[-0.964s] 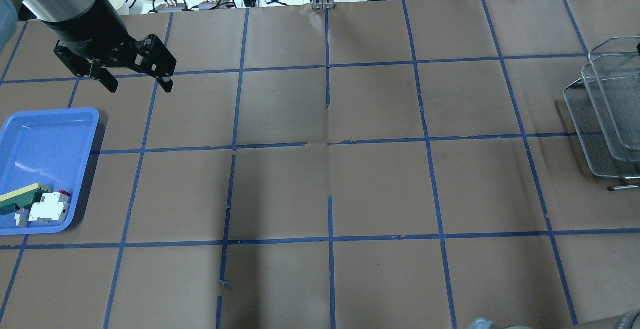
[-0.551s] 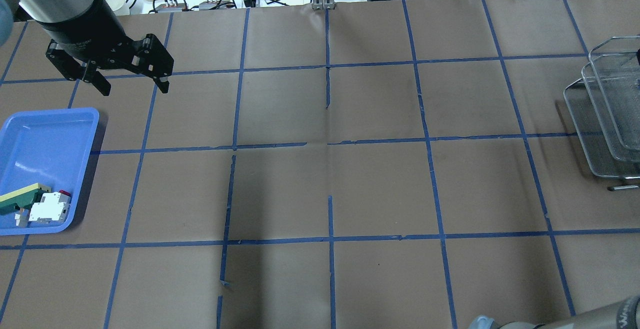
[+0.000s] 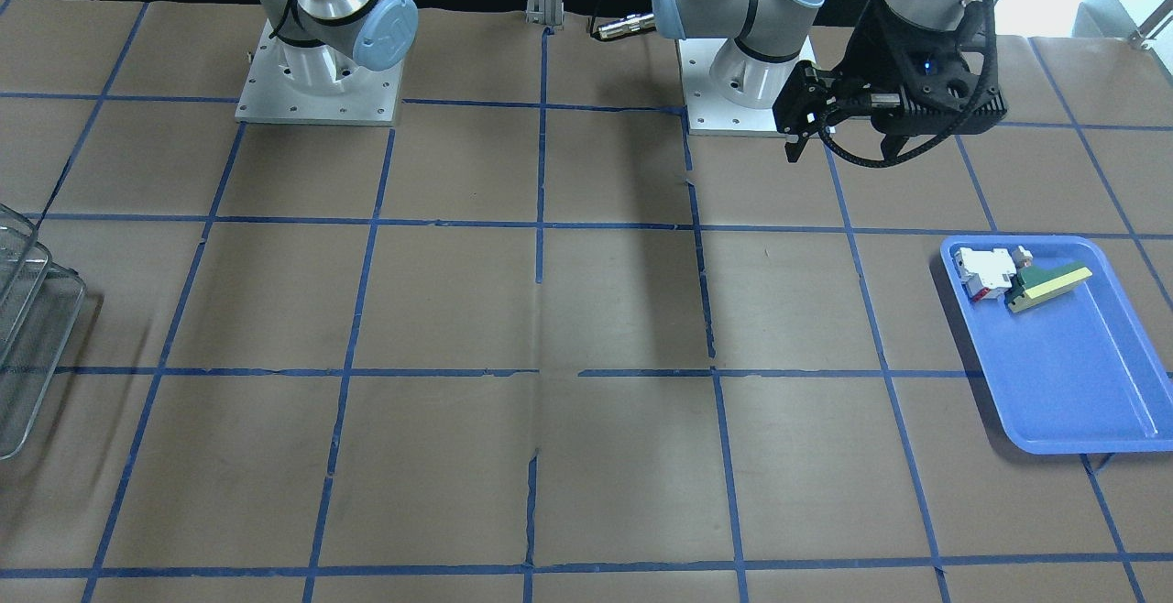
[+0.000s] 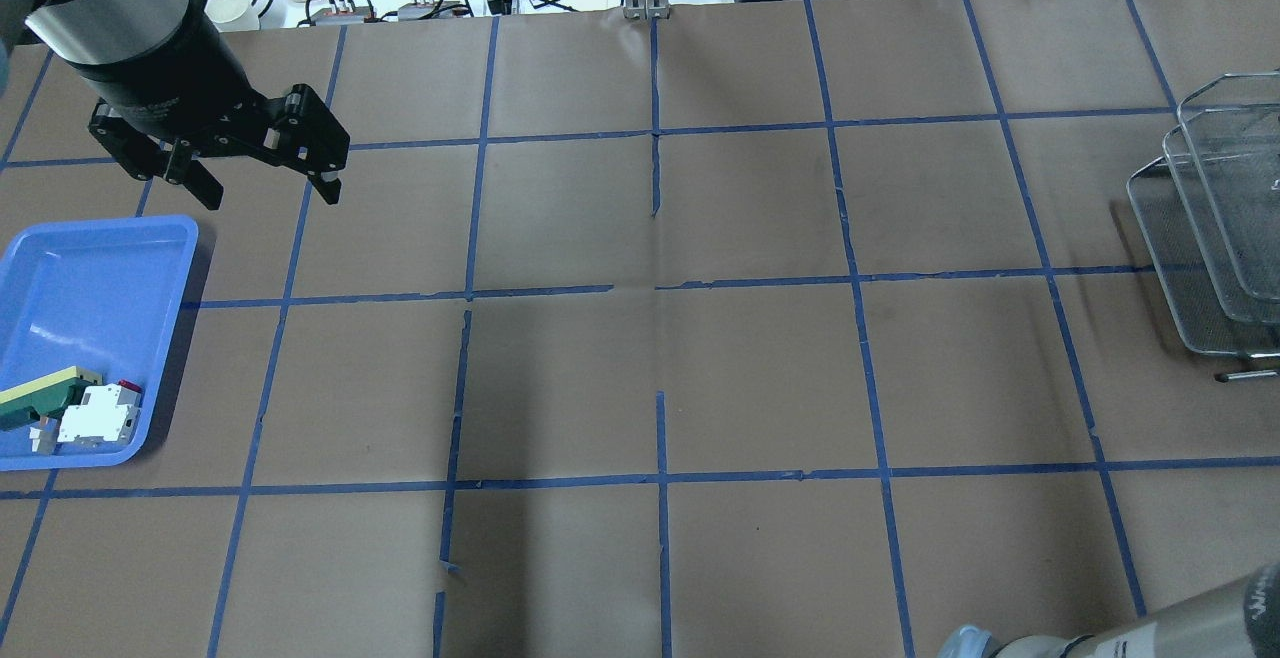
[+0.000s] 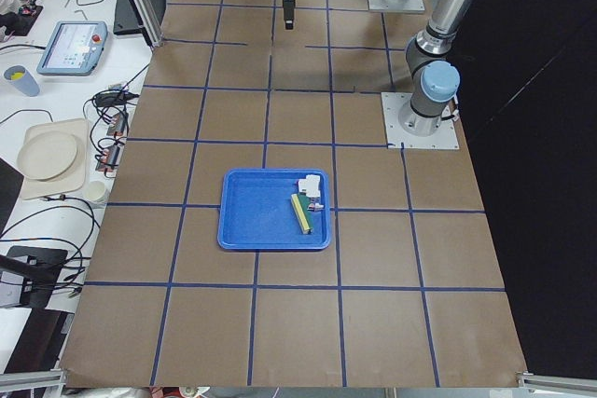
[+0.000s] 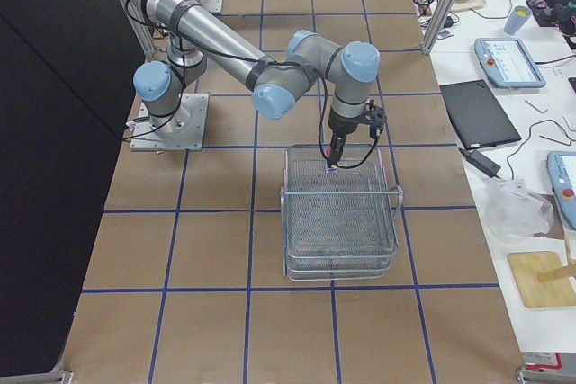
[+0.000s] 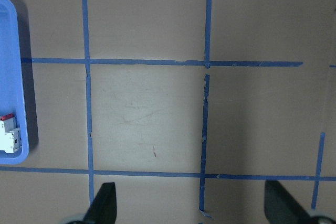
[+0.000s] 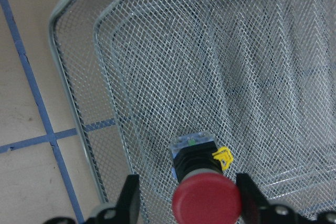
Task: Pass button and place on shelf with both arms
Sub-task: 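Lower the button into the basket and open the right gripper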
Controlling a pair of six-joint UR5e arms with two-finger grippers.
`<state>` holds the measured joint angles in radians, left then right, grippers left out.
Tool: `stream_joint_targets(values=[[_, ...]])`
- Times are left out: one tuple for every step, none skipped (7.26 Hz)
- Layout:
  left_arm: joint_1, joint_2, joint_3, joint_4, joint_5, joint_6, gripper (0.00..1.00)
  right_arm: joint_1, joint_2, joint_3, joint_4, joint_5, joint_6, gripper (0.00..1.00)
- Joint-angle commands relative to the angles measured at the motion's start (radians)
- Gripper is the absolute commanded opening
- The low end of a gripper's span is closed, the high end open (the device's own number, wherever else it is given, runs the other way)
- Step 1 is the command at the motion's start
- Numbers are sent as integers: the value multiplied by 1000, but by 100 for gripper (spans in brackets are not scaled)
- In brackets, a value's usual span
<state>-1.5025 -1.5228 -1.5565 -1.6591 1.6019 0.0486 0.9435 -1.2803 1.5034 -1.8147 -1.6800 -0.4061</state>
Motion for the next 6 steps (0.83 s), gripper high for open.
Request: stream_joint_targets(values=[[-1,6,-10,1,-2,4,100,-2,-36,-2,69,-10,1,100],[-1,6,-11,1,-2,-13,100,-2,-94,0,146,-9,1,100],[-1,6,-13,2,0,-12,100,0,-156,1,214,-6,1,100],[-1,6,-11,5,-2,-12,100,9,-239,12,321,0,9,100],[-1,6,-11,7,-2,-7,100,38,-291,23,383,69,111,100],[-1,9,-11,7,-2,6,100,125,-310,29,400,139,160,100]])
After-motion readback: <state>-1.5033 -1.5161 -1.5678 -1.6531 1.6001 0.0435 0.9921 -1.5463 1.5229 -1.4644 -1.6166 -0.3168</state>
